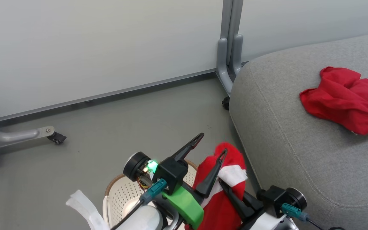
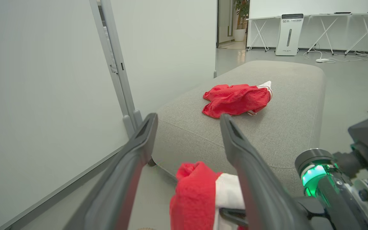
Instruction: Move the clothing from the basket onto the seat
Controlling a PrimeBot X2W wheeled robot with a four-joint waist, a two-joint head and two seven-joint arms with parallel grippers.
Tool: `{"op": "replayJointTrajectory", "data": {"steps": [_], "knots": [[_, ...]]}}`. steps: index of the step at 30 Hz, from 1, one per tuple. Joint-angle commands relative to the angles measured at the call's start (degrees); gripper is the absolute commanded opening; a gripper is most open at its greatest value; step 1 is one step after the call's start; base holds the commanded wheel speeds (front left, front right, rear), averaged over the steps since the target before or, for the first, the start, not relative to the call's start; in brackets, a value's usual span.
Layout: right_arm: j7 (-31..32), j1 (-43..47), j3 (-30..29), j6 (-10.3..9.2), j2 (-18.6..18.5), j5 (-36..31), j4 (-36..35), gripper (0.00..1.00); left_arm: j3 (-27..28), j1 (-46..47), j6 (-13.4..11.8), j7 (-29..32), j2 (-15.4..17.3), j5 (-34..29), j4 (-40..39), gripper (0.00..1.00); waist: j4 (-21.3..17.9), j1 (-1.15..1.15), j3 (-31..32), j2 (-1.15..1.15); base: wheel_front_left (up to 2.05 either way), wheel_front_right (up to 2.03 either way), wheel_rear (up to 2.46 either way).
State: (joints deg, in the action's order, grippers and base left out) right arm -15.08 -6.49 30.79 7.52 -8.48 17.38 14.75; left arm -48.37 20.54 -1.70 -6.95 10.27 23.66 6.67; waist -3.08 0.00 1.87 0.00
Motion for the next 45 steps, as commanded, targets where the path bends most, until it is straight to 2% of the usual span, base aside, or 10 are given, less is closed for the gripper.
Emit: {"op": "replayJointTrajectory", "data": {"steps": [1, 14, 21, 27, 35, 40, 45], "knots": [[-0.13, 0.20, -0.23, -0.06, -0.32, 0.26, -0.33, 0.00, 0.16, -0.41, -0.15, -0.04, 0.42, 0.12, 0.18, 1.00, -0.06, 0.00, -0.11, 0.00, 0.00, 0.00, 0.00], [-0.13, 0.09, -1.62, -0.06, -0.62, -0.60, -1.17, 0.00, 0.21, -0.75, -0.80, -0.88, 1.00, 0.50, 0.85, 1.00, -0.41, 0.00, -1.31, 0.00, 0.00, 0.00, 0.00], [-0.14, -0.37, -4.11, -0.06, -1.12, -2.05, -3.76, 0.00, 1.04, -1.45, -2.29, -2.31, 2.44, -0.15, 3.30, 1.00, -2.66, 0.00, -3.21, 0.00, 0.00, 0.00, 0.00], [-0.13, -0.82, -6.88, -0.06, -1.48, -3.69, -7.87, 0.00, 2.18, -2.13, -3.47, -4.92, 3.79, -0.67, 5.46, 1.00, -7.01, 0.00, -6.93, 0.00, 0.00, 0.00, 0.00], [-0.13, 0.88, -11.29, -0.06, -0.94, -5.55, -14.16, 0.00, 4.55, -2.50, -4.44, -7.30, 5.79, -1.36, 5.47, 1.00, -15.08, 0.00, -12.58, 0.00, 0.00, 0.00, 0.00], [-0.13, 1.82, -13.31, -0.06, -0.08, -6.60, -17.26, 0.00, 5.73, -1.52, -5.98, -7.78, 7.62, -3.11, 4.80, 1.00, -20.50, 0.00, -15.96, 0.00, 0.00, 0.00, 0.00], [-0.13, 2.67, -15.22, -0.06, 0.84, -7.43, -19.48, 0.00, 5.81, -0.48, -5.81, -8.01, 8.77, -4.33, 3.88, 1.00, -24.58, 0.00, -18.84, 0.00, 0.00, 0.00, 0.00]]}}
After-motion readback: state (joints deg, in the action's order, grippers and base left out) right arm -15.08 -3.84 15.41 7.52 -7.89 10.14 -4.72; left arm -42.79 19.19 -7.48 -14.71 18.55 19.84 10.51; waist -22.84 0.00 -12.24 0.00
